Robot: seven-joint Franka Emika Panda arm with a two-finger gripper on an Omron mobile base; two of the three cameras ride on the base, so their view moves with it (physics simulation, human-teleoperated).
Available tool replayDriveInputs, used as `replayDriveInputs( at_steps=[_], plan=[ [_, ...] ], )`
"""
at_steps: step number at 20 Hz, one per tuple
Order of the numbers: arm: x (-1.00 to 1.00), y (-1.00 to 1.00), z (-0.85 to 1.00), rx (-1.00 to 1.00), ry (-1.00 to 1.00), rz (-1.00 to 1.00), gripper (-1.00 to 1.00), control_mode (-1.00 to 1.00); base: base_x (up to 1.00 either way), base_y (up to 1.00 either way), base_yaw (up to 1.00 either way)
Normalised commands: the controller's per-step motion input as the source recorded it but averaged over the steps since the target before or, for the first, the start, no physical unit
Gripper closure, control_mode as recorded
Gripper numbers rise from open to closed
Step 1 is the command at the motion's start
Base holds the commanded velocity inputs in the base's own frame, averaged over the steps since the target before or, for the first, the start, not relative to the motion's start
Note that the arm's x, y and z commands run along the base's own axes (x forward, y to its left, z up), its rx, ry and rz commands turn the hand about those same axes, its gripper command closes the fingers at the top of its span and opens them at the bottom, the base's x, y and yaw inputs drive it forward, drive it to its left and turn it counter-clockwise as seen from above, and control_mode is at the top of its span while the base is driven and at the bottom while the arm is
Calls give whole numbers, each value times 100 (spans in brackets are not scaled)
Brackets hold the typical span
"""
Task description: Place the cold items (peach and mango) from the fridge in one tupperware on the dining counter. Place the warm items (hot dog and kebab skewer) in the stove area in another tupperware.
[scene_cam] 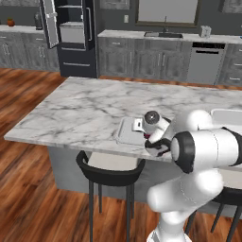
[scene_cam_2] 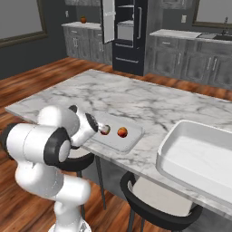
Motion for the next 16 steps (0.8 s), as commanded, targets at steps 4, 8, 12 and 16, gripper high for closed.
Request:
replayDriveInputs(
  at_steps=[4,8,12,16],
  plan=[
    [-99,-27,100,-6,-17,31,-100,-100,0,0,0],
    [-98,-4,100,-15,0,35,-100,-100,0,0,0],
    [-72,0,100,-4,2,22,-100,-100,0,0,0],
    [-72,0,97,-5,26,13,-100,-100,0,0,0]
  ],
)
